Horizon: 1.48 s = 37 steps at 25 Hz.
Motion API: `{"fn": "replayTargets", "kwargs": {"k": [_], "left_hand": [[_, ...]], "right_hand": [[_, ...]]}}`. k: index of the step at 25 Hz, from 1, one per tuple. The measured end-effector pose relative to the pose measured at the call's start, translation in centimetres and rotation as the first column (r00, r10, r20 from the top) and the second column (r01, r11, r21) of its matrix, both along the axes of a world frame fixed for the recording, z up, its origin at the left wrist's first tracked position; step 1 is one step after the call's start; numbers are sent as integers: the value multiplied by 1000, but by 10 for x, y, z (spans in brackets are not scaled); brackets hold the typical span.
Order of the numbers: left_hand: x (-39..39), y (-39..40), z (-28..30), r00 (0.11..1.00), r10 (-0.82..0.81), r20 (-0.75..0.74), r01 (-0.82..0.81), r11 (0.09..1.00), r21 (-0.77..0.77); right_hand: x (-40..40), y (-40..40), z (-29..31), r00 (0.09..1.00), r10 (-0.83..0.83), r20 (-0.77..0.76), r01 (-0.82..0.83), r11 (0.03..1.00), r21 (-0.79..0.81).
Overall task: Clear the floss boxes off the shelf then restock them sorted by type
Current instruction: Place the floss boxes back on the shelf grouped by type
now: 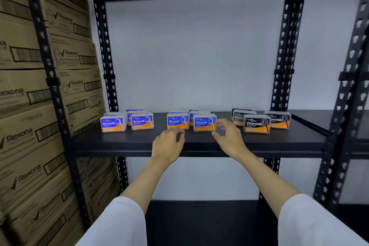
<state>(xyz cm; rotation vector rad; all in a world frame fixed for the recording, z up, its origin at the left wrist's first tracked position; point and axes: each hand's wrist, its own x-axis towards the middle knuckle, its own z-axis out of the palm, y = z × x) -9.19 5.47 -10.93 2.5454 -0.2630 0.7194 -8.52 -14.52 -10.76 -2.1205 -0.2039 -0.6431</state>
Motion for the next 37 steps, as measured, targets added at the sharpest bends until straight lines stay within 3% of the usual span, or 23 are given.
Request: {"fn": "replayTargets", "kwargs": {"k": [5,11,17,25,27,30,33,37], "left_hand": [[-50,-3,-4,995,-21,-92,17,999,-45],[-51,-18,-79,973,-51,-226,47,999,-25],[-32,-13,-222,865,9,-502,-19,1000,-14],[-45,30,-461,558,58,-828,-155,987,-35],[-54,38,-505,515,57,-855,-225,972,-71],[-64,38,-542,524,131,-842,-378,921,-92],[-62,27,-563,460,257,-850,-491,871,-2],[-62,25,-580,508,275,-817,-458,889,15]], "right_hand": [[-65,-14,-9,988,44,-146,-51,998,-46],[-77,-26,-80,944,86,-318,-115,991,-73],[-49,-29,-226,831,65,-553,-141,985,-96],[-46,6,-463,555,82,-828,-252,965,-74],[-53,18,-507,506,76,-859,-258,964,-67],[-62,35,-551,450,49,-891,-226,972,-60],[-62,52,-586,421,-10,-907,-257,958,-129],[-55,69,-608,423,-61,-904,-316,925,-210]]}}
